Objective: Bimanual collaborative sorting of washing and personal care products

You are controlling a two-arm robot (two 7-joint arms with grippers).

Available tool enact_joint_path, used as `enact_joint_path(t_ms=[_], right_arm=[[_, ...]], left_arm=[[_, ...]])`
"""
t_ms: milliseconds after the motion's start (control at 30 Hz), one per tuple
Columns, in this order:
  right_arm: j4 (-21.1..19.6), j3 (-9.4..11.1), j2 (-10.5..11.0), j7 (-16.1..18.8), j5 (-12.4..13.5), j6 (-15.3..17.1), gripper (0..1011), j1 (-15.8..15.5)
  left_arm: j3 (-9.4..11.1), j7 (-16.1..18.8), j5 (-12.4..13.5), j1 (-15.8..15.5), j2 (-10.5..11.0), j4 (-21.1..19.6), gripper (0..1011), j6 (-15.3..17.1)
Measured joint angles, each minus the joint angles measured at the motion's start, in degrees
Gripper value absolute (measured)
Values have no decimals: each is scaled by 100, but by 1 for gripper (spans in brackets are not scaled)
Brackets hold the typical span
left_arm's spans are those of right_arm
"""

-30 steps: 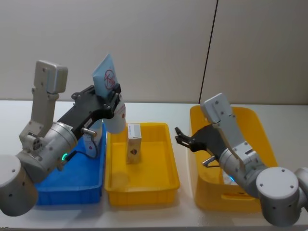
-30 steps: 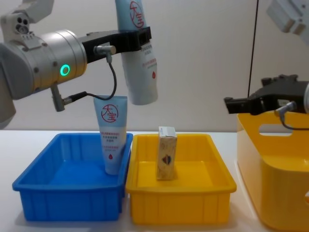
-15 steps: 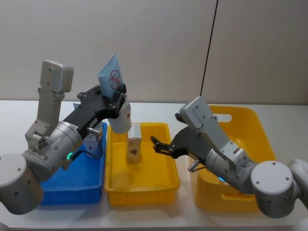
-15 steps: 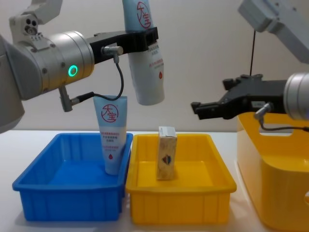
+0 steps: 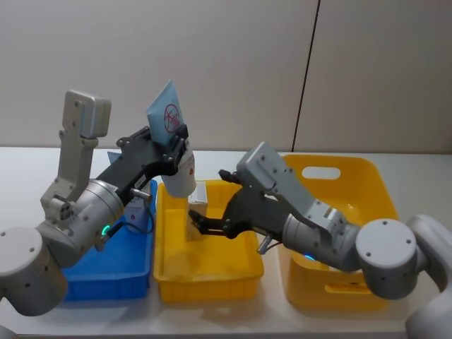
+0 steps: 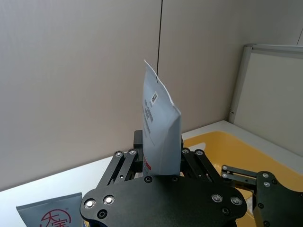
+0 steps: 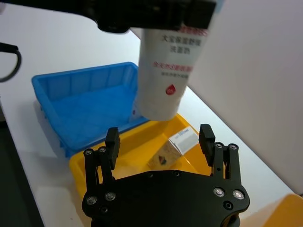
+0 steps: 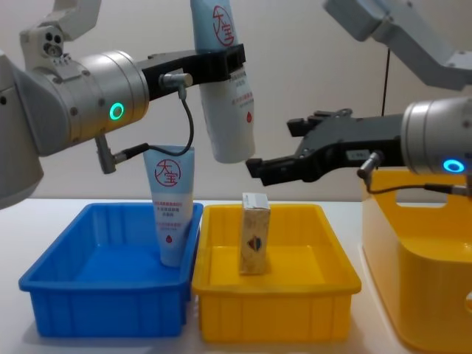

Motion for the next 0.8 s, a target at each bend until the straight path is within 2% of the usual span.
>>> enact_joint_path(t_ms=[200,800], right_arm=[[186,-105,-76,137,40,-134,1004,176],[696,-270,-330,210,152,-365,1003,525]], left_arm=[[3,8,-11,20,-3,0,308,18],[-25,45,-46,120,39,-73,308,105]])
